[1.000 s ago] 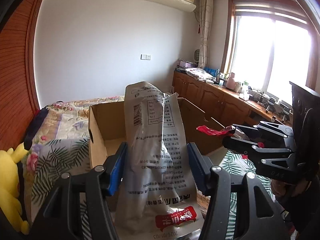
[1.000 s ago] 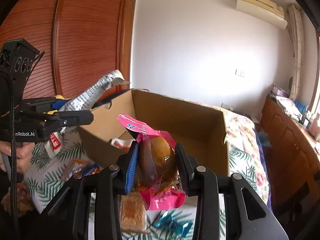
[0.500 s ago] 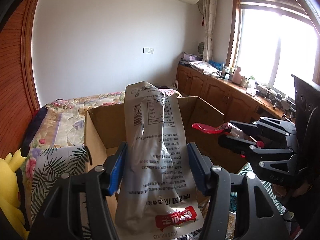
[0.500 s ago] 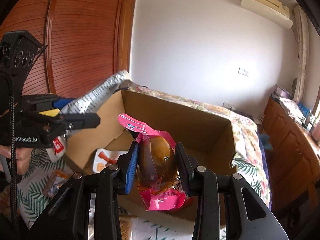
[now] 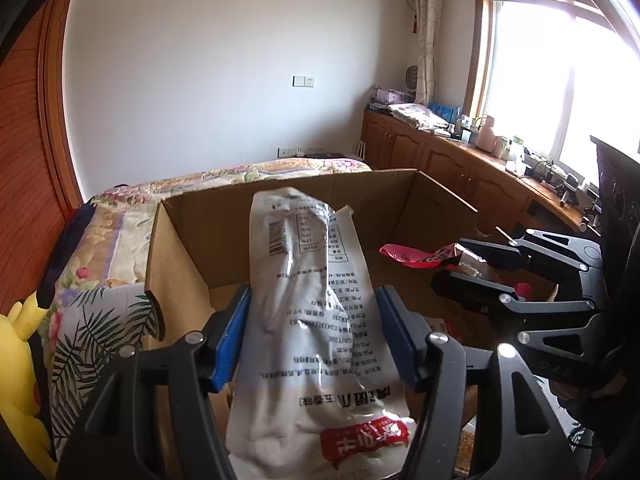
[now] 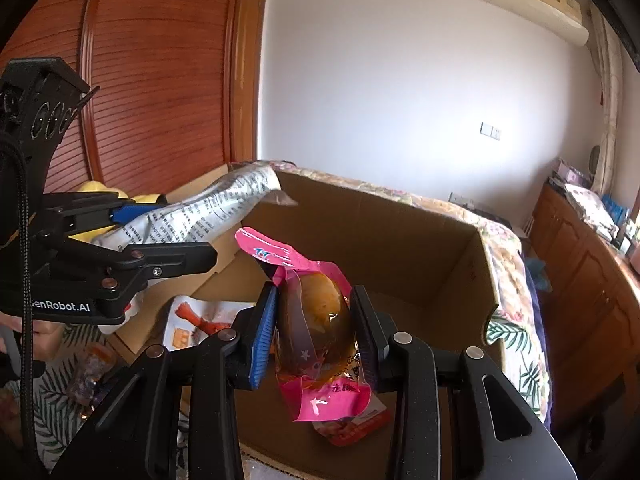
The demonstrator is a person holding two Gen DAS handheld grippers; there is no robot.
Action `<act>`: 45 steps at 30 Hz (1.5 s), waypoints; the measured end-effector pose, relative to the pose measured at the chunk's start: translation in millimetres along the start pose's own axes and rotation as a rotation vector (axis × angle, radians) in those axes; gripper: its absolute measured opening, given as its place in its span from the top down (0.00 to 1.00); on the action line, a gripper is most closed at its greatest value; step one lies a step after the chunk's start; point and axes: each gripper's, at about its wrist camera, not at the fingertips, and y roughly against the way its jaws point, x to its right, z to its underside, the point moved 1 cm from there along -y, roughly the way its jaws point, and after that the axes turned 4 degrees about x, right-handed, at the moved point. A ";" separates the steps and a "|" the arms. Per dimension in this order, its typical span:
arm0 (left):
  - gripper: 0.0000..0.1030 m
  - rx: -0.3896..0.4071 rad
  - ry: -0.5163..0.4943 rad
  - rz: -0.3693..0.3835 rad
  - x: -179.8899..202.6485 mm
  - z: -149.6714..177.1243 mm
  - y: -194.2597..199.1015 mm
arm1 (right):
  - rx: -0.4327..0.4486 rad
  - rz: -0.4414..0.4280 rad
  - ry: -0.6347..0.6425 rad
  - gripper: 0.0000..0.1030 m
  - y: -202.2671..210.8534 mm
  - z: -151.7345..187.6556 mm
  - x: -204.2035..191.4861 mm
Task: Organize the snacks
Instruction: 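Lift both snacks over the cardboard box and open the right tool to drop the bun, then open the left tool to drop the white pouch into the box, withdraw both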
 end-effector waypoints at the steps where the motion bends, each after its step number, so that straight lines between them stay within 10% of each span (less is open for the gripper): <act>1: 0.37 0.006 0.005 0.002 -0.4 -0.7 0.9 | -0.004 -0.002 -0.003 0.64 -2.2 0.2 2.3; 23: 0.27 0.053 0.002 -0.054 2.7 -3.3 18.5 | 0.007 0.011 -0.065 0.63 20.0 8.0 4.2; 45: 0.26 0.103 -0.050 -0.099 13.6 54.1 123.9 | -0.043 -0.023 -0.116 0.55 70.1 55.8 -36.0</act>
